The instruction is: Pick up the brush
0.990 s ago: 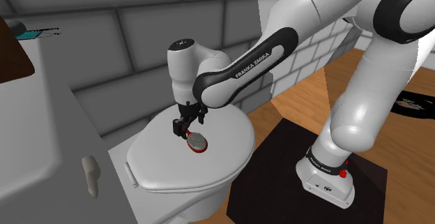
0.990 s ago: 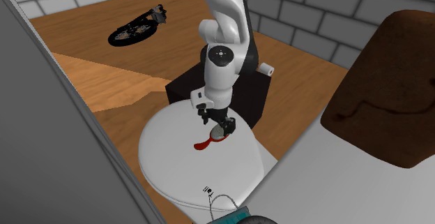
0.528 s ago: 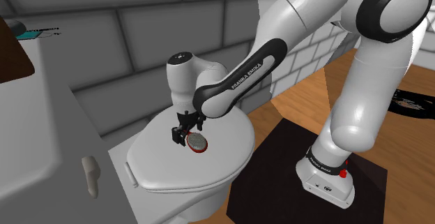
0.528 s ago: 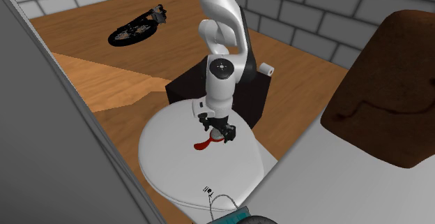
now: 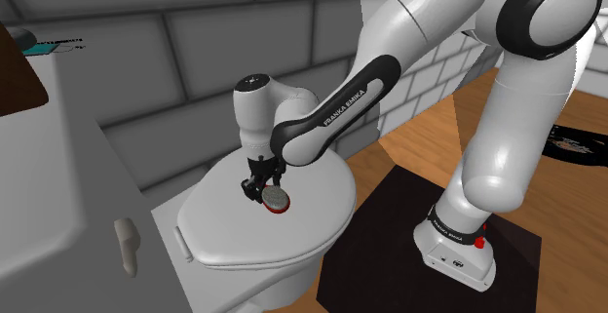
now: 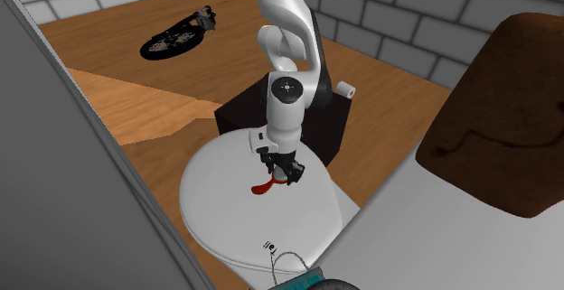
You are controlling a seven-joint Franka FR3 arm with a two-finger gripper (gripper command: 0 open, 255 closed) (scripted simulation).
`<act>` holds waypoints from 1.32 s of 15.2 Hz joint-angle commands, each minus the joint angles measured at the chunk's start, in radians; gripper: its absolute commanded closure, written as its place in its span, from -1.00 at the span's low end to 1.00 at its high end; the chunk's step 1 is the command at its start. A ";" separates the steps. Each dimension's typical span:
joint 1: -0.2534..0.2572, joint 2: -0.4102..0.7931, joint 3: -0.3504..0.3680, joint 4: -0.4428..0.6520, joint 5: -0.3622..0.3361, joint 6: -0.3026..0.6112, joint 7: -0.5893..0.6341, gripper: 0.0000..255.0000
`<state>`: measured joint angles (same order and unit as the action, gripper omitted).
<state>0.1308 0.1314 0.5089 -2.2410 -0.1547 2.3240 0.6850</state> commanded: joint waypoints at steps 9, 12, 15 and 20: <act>-0.006 -0.056 0.008 0.024 0.045 -0.073 -0.034 1.00; -0.008 -0.083 0.009 0.039 0.064 -0.111 -0.049 1.00; -0.010 -0.107 0.010 0.057 0.081 -0.149 -0.062 1.00; -0.011 -0.130 0.009 0.078 0.097 -0.189 -0.075 1.00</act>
